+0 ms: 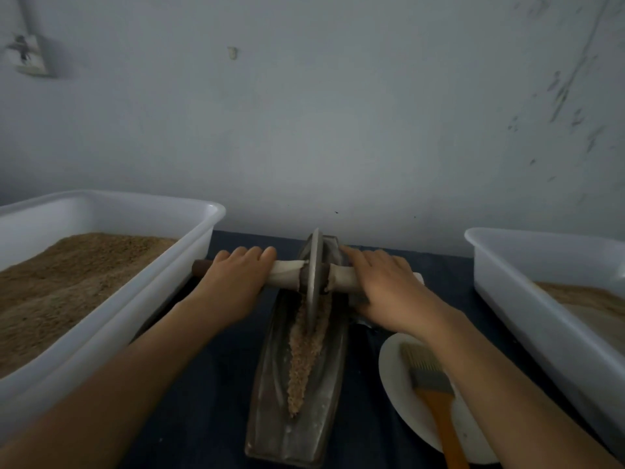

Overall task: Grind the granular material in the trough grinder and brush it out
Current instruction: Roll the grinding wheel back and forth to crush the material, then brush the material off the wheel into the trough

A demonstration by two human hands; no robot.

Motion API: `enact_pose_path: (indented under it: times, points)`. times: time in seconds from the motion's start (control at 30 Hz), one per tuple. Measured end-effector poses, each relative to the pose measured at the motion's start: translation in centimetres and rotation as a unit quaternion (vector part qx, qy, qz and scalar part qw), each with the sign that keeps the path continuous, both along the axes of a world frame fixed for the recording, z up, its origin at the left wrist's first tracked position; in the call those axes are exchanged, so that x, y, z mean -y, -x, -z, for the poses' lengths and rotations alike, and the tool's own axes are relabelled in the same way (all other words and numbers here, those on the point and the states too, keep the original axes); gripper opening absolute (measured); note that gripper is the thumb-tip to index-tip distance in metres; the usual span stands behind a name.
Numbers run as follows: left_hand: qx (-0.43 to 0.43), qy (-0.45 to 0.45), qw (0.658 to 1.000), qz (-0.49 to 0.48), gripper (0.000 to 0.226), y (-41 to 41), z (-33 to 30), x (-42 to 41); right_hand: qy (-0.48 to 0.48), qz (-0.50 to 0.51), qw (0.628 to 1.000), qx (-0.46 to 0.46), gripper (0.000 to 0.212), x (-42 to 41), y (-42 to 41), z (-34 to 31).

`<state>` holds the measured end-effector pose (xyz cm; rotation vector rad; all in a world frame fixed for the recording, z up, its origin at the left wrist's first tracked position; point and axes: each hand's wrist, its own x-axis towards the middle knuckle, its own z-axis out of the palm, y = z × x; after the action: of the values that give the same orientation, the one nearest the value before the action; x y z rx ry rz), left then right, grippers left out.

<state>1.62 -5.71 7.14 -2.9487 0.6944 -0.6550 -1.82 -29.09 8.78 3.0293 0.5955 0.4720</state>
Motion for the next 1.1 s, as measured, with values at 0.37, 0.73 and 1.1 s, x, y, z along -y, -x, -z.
enact_pose_path:
  times: [0.37, 0.73, 1.1]
  points:
    - [-0.015, 0.022, 1.0, -0.003, 0.032, -0.1, -0.1, 0.0, 0.155, -0.037, 0.962, -0.222, 0.035, 5.3, 11.4, -2.3]
    - [-0.043, 0.023, 0.998, -0.028, 0.032, 0.1, -0.5, 0.4, 0.212, -0.21, 0.954, -0.017, 0.026, 7.5, 13.3, 1.4]
    - [-0.045, 0.028, 0.998, -0.026, 0.034, -0.1, -0.2, 0.3, -0.466, -0.133, 0.85, -0.206, 0.031, 0.7, 9.1, -9.4]
